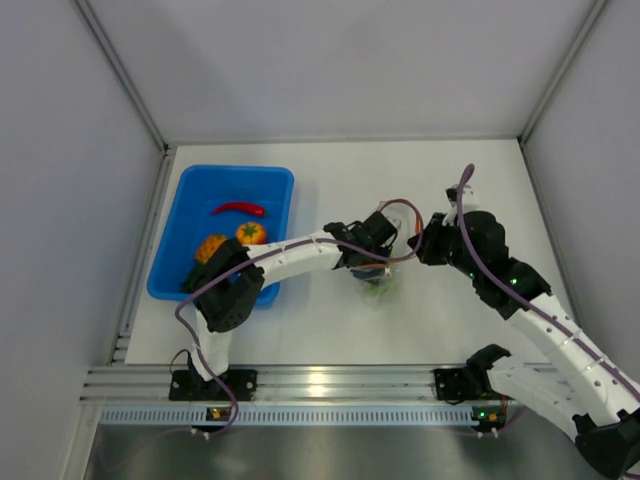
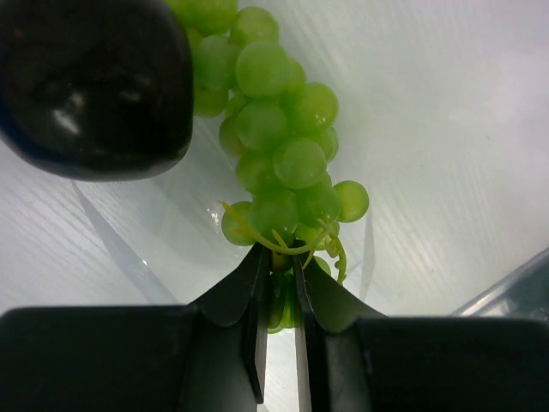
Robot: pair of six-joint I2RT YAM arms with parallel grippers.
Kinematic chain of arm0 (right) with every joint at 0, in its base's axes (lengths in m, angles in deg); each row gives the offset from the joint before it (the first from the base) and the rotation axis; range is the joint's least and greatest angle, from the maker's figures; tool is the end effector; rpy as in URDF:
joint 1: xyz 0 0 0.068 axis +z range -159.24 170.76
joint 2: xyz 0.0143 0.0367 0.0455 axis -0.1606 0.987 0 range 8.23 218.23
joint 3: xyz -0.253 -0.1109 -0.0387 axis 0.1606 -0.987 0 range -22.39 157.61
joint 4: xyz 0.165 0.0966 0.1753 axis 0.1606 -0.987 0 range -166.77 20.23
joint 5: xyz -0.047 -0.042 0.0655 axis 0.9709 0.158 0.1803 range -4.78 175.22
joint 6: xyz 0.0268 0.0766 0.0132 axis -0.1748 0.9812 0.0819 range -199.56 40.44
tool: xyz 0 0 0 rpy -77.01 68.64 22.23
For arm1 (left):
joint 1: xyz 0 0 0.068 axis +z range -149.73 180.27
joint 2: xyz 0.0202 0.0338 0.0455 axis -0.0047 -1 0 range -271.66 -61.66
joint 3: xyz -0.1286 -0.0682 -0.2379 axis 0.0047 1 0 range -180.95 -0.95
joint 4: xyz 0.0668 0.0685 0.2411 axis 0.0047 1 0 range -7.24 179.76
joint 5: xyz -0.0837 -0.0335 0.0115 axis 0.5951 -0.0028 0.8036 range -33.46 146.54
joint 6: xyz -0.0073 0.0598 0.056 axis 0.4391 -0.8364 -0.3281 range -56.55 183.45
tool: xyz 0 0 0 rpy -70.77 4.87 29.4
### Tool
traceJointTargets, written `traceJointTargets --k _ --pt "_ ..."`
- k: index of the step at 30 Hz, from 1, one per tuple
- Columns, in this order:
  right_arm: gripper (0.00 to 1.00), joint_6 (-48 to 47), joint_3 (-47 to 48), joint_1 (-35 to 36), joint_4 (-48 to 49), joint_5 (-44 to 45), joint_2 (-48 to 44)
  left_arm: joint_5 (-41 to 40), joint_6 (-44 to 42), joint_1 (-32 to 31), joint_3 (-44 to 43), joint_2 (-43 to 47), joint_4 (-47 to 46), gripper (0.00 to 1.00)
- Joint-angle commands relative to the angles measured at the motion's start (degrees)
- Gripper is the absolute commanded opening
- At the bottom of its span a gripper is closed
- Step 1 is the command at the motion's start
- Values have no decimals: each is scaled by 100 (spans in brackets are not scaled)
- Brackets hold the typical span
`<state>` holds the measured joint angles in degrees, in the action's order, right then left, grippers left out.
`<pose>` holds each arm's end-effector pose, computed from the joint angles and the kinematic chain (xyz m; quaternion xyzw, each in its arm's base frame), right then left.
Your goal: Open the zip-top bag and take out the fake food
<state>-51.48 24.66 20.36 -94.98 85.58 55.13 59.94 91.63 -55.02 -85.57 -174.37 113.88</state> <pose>0.1826 0.1032 0.3098 -0.0095 0.8436 0.2567 0.4715 0.2478 -0.3651 0.1765 0.2335 0.9350 -0.1980 0.1791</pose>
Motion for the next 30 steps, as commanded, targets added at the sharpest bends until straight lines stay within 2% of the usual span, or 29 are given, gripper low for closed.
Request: traceJointTargets --k 1,14,27,30 --pt "0 -408 445 36 -80 307 188 -68 -173 -122 -55 442 -62 0" --pt "0 -1049 1087 -34 -545 623 970 -278 -357 -360 95 837 -167 0" --pt "0 -1190 973 -43 -634 570 1296 -761 -428 -421 -46 1286 -264 0" --pt "0 -1199 955 -43 -660 858 1348 -762 -445 -421 -90 1304 -264 0"
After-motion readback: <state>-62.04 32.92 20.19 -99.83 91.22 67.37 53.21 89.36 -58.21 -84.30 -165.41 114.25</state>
